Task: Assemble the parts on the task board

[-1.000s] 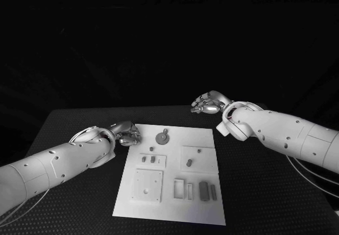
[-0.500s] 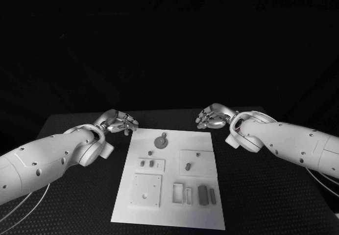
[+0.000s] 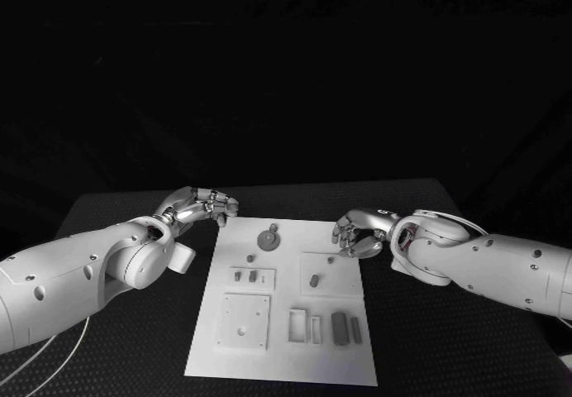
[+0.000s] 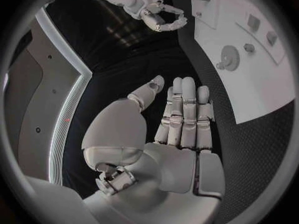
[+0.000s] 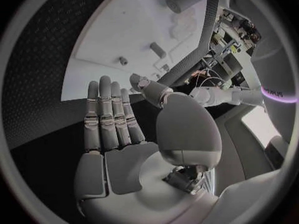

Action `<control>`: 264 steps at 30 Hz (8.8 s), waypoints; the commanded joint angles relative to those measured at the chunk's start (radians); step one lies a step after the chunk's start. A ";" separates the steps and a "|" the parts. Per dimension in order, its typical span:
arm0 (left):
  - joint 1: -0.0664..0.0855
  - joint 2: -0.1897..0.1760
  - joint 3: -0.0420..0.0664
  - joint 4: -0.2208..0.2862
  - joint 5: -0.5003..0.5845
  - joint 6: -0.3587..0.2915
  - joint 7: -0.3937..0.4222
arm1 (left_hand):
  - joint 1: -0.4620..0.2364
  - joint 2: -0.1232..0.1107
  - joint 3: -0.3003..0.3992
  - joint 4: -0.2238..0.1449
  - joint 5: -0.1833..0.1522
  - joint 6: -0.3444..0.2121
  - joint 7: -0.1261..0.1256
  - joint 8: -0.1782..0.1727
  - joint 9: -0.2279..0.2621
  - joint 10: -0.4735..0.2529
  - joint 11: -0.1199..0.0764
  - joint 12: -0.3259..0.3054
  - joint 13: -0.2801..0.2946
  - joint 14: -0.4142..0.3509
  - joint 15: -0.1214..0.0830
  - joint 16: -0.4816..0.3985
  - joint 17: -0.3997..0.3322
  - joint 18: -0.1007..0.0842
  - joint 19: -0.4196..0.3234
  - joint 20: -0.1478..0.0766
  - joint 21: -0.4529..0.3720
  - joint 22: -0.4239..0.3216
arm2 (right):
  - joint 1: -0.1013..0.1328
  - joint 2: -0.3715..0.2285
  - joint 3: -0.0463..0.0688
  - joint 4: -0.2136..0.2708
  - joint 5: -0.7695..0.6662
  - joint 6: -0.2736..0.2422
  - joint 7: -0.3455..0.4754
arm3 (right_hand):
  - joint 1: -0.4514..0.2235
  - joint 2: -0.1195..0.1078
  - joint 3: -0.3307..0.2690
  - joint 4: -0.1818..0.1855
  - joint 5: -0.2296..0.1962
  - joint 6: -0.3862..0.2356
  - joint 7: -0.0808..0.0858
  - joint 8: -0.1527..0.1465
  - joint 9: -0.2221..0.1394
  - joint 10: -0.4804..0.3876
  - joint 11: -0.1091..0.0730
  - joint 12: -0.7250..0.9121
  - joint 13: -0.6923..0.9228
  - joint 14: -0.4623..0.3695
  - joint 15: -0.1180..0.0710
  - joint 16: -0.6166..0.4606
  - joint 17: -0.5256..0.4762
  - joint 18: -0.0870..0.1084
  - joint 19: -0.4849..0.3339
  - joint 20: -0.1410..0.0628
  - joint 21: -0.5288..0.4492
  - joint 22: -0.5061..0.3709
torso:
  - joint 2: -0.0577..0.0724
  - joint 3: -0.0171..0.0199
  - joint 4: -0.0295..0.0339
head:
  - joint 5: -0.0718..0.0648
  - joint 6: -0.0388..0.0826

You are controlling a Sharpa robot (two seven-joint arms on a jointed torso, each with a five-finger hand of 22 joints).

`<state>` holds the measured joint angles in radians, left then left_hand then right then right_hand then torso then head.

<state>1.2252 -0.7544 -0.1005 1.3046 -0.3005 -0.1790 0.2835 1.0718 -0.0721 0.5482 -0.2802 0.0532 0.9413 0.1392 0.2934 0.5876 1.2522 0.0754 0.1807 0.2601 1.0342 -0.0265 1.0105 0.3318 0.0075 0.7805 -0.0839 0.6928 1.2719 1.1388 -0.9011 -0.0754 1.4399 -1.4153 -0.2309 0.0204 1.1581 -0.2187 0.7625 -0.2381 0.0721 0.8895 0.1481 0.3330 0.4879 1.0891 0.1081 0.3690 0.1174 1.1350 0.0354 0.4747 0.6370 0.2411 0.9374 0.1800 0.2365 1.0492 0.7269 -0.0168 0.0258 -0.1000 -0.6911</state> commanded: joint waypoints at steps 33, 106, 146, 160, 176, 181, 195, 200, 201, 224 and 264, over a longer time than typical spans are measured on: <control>-0.001 -0.002 -0.001 0.014 0.080 0.049 0.035 | -0.023 0.001 -0.032 -0.001 0.001 -0.024 0.009 -0.018 0.001 -0.024 0.006 -0.002 -0.003 0.000 0.009 -0.020 0.000 -0.001 0.003 -0.033 -0.018 -0.004 | -0.057 0.101 -0.033 -0.061 -0.271 -0.073 -0.080 | 0.010 -0.029 0.054 0.069 -0.024 0.015 -0.008 0.013 0.011 0.049 -0.006 -0.098 0.026 0.111 -0.039 0.032 0.136 0.021 0.140 -0.057 0.055 0.028 | 0.003 0.0007 0.0025 | 0.001 -0.015; -0.001 -0.003 -0.001 0.002 0.080 0.048 0.026 | -0.022 0.000 -0.038 0.000 0.000 -0.034 0.013 -0.025 0.002 -0.032 0.009 0.001 -0.003 0.002 0.011 -0.025 0.002 0.001 0.006 -0.031 -0.022 -0.003 | -0.084 0.097 -0.036 -0.045 -0.462 -0.090 -0.147 | 0.021 0.003 0.146 -0.026 -0.003 0.179 -0.055 0.044 0.007 0.217 -0.068 -0.119 0.152 0.182 -0.100 0.170 0.221 0.021 0.257 -0.116 0.149 0.127 | 0.002 0.0011 0.0019 | -0.007 -0.031; -0.001 -0.002 -0.001 -0.012 0.080 0.050 0.023 | -0.024 -0.001 -0.041 0.001 0.000 -0.036 0.014 -0.026 0.004 -0.035 0.009 0.003 -0.003 0.003 0.011 -0.027 0.004 0.002 0.007 -0.030 -0.025 -0.002 | -0.048 0.063 0.033 0.028 -0.383 -0.061 -0.130 | 0.012 0.000 0.152 -0.021 0.012 0.180 -0.056 0.043 0.010 0.219 -0.069 -0.126 0.165 0.179 -0.101 0.177 0.222 0.021 0.258 -0.117 0.150 0.132 | 0.002 0.0007 0.0013 | -0.005 -0.030; 0.000 0.009 -0.001 -0.035 0.086 0.043 0.022 | -0.023 -0.002 -0.041 0.000 0.000 -0.036 0.014 -0.026 0.004 -0.035 0.009 0.003 -0.003 0.003 0.011 -0.027 0.004 0.002 0.007 -0.030 -0.025 -0.001 | 0.000 0.116 0.049 0.072 -0.321 -0.036 -0.129 | 0.003 0.010 0.140 -0.031 0.033 0.178 -0.055 0.041 0.013 0.218 -0.068 -0.132 0.175 0.176 -0.101 0.181 0.222 0.021 0.257 -0.117 0.151 0.136 | 0.001 -0.0002 0.0019 | 0.030 -0.019; 0.001 0.054 0.000 -0.107 0.093 0.031 0.026 | -0.021 -0.005 -0.041 0.000 0.001 -0.034 0.013 -0.025 0.005 -0.035 0.009 0.005 -0.002 0.002 0.012 -0.029 0.005 0.002 0.006 -0.029 -0.027 -0.001 | -0.012 0.286 0.007 0.059 -0.367 -0.027 -0.113 | -0.004 0.021 0.127 -0.041 0.060 0.175 -0.054 0.039 0.016 0.217 -0.068 -0.139 0.186 0.174 -0.100 0.184 0.220 0.021 0.256 -0.117 0.150 0.139 | -0.003 -0.0048 0.0063 | 0.130 -0.025; 0.003 0.063 0.000 -0.125 0.105 0.025 0.027 | -0.021 -0.006 -0.041 0.001 0.001 -0.034 0.013 -0.025 0.006 -0.035 0.009 0.006 -0.002 0.002 0.012 -0.029 0.005 0.001 0.006 -0.029 -0.028 -0.001 | -0.042 0.321 -0.009 0.058 -0.395 -0.031 -0.112 | -0.005 0.023 0.125 -0.043 0.064 0.175 -0.054 0.039 0.016 0.217 -0.068 -0.140 0.188 0.174 -0.100 0.184 0.220 0.021 0.256 -0.117 0.149 0.139 | -0.003 -0.0056 0.0065 | 0.155 -0.031; 0.004 0.074 0.000 -0.136 0.109 0.023 0.029 | -0.021 -0.007 -0.041 0.002 0.001 -0.033 0.013 -0.025 0.006 -0.035 0.009 0.006 -0.002 0.002 0.012 -0.030 0.006 0.001 0.005 -0.029 -0.029 -0.001 | -0.085 0.365 -0.046 0.049 -0.446 -0.035 -0.111 | -0.004 0.023 0.124 -0.045 0.068 0.175 -0.054 0.039 0.017 0.217 -0.068 -0.141 0.190 0.174 -0.100 0.185 0.219 0.021 0.256 -0.118 0.149 0.140 | -0.001 -0.0037 0.0051 | 0.199 -0.057; 0.004 0.074 0.000 -0.136 0.109 0.024 0.028 | -0.021 -0.007 -0.041 0.003 0.001 -0.033 0.013 -0.025 0.007 -0.035 0.009 0.007 -0.002 0.002 0.012 -0.030 0.006 0.001 0.005 -0.029 -0.029 -0.001 | -0.090 0.367 -0.051 0.047 -0.459 -0.035 -0.114 | -0.004 0.023 0.123 -0.045 0.070 0.175 -0.054 0.039 0.017 0.218 -0.068 -0.141 0.191 0.174 -0.100 0.185 0.219 0.021 0.257 -0.118 0.150 0.140 | -0.001 -0.0030 0.0048 | 0.207 -0.063; 0.004 0.074 0.000 -0.136 0.109 0.024 0.028 | -0.021 -0.008 -0.041 0.003 0.001 -0.033 0.013 -0.025 0.007 -0.035 0.009 0.007 -0.002 0.002 0.012 -0.030 0.006 0.001 0.005 -0.029 -0.029 -0.001 | -0.091 0.367 -0.051 0.047 -0.461 -0.034 -0.114 | -0.004 0.023 0.123 -0.045 0.070 0.175 -0.054 0.039 0.017 0.218 -0.068 -0.141 0.191 0.174 -0.100 0.185 0.219 0.021 0.257 -0.118 0.150 0.140 | -0.002 -0.0031 0.0049 | 0.208 -0.064; 0.004 0.075 0.000 -0.139 0.111 0.031 0.025 | -0.022 -0.008 -0.041 0.006 0.001 -0.034 0.013 -0.026 0.007 -0.037 0.009 0.007 -0.002 0.002 0.012 -0.031 0.006 0.001 0.005 -0.028 -0.031 0.000 | -0.101 0.368 -0.056 0.042 -0.461 -0.011 -0.109 | -0.005 0.023 0.121 -0.046 0.074 0.176 -0.054 0.039 0.018 0.218 -0.068 -0.142 0.194 0.174 -0.100 0.186 0.218 0.021 0.258 -0.118 0.150 0.141 | -0.002 -0.0037 0.0050 | 0.208 -0.078; 0.004 0.074 0.000 -0.144 0.111 0.036 0.019 | -0.024 -0.010 -0.041 0.009 0.001 -0.036 0.014 -0.027 0.007 -0.039 0.010 0.008 -0.002 0.001 0.013 -0.033 0.007 0.000 0.004 -0.028 -0.032 0.001 | -0.101 0.365 -0.056 0.039 -0.454 0.011 -0.104 | -0.006 0.024 0.119 -0.047 0.081 0.176 -0.054 0.039 0.019 0.219 -0.068 -0.144 0.197 0.174 -0.101 0.187 0.217 0.021 0.258 -0.119 0.149 0.141 | -0.002 -0.0037 0.0051 | 0.211 -0.088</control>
<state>1.2276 -0.6822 -0.1015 1.1599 -0.1966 -0.1519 0.2980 1.0498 -0.0764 0.5081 -0.2787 0.0532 0.9108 0.1550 0.2702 0.5935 1.2211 0.0871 0.1850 0.2584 1.0341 -0.0189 0.9835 0.3382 0.0075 0.7808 -0.0837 0.6658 1.2715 1.0387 -0.5367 -0.1312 1.4787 -1.8635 -0.2387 -0.0924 1.1553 -0.1976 0.8858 -0.2830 0.1473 1.0565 0.0942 0.3652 0.5057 1.3062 0.0339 0.2282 0.3130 1.3146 -0.0649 0.6575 0.8558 0.2552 1.1915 0.0605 0.3831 1.1891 0.7247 -0.0205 0.0305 0.1101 -0.7774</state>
